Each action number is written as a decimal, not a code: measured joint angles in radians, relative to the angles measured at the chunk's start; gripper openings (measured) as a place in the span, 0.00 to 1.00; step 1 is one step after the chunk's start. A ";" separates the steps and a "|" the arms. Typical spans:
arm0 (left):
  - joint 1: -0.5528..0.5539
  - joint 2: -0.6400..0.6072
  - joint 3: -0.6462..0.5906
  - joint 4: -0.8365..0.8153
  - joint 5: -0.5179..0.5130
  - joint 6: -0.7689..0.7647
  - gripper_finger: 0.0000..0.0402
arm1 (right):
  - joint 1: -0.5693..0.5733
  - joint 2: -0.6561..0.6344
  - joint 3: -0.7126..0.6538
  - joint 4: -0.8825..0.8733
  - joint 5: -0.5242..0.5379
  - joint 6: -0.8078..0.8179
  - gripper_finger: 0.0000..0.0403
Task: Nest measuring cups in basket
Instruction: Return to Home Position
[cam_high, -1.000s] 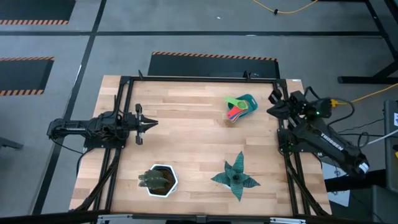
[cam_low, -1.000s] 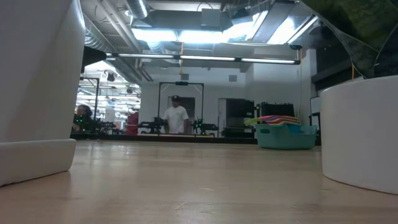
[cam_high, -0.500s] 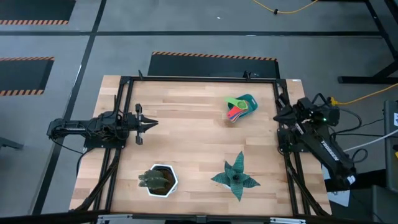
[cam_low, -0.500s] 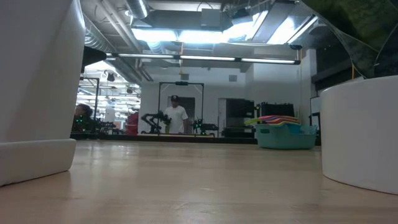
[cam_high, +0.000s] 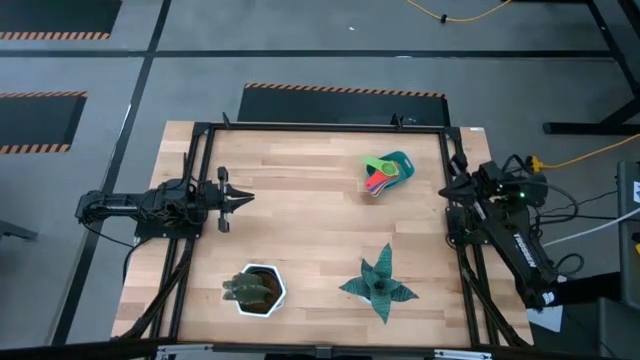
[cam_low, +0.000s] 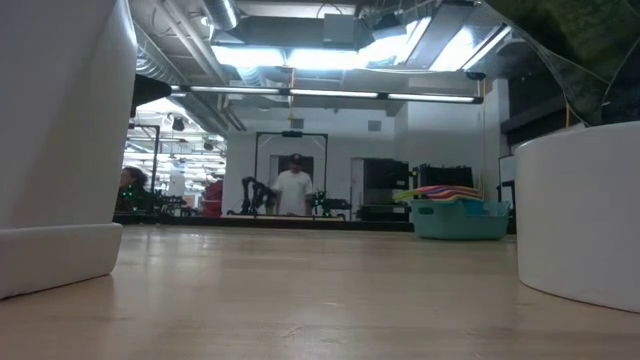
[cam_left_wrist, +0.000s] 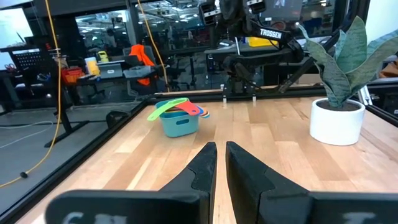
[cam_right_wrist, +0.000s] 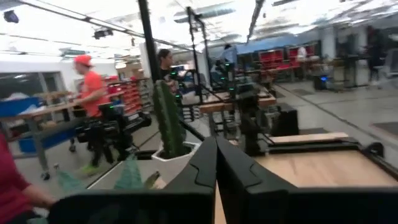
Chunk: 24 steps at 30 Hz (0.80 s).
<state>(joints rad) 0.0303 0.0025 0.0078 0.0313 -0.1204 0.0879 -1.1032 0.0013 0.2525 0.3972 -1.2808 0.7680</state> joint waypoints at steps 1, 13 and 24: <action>0.000 0.000 0.000 0.001 0.000 0.000 0.07 | -0.001 0.000 0.000 -0.028 0.012 -0.023 0.02; 0.000 0.000 0.000 0.003 -0.001 0.000 0.07 | 0.009 0.000 0.000 -0.332 0.227 -0.320 0.02; 0.000 0.000 0.000 0.005 -0.001 -0.001 0.07 | 0.220 0.000 -0.137 -0.307 0.442 -0.303 0.02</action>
<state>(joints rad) 0.0303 0.0025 0.0078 0.0365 -0.1211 0.0872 -0.8836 0.0017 0.1151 0.0898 -0.8393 0.4647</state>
